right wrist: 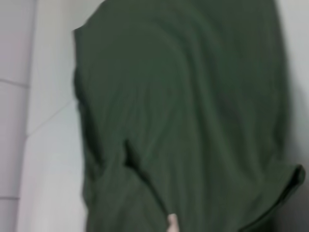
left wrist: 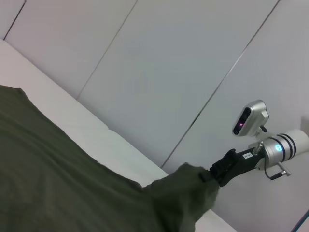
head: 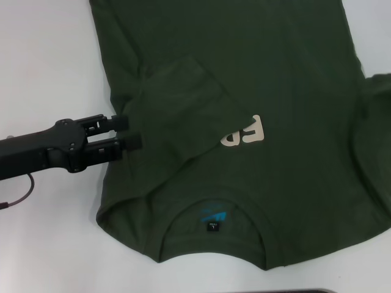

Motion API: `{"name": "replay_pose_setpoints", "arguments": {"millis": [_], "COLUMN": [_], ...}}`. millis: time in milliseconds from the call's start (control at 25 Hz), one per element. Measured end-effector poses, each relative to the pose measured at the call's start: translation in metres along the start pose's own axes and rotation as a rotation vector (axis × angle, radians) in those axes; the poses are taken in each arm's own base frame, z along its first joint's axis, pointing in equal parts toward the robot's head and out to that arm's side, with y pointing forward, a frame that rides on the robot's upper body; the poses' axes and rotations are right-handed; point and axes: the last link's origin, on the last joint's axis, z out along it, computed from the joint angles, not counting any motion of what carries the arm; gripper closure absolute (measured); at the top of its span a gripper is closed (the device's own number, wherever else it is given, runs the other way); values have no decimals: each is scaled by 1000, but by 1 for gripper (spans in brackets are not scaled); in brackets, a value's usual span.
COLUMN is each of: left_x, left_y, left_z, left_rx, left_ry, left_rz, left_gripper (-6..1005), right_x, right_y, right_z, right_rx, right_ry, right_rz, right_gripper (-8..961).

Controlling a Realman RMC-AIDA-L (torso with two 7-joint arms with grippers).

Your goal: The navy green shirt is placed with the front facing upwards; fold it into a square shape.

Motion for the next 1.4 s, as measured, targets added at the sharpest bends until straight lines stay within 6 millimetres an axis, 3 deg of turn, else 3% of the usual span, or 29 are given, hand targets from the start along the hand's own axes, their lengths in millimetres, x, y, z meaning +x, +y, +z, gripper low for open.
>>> {"name": "replay_pose_setpoints", "arguments": {"millis": [280,520,1400], "left_x": [1,4,7], "left_y": [-1,-7,-8], "left_z": [0,-4,-4], "left_rx": [6,50,55], "left_ry": [6,33,52], "left_rz": [1,-20,-32], "left_gripper": [301,312,342], "right_x": [5,10,7], "right_y": [18,21,14], "right_z": [40,66,100], "right_rx": [-107,-115,-149], "right_ry": [65,90,-52], "right_rz": [0,-1,107], "right_gripper": [920,918,910]}}
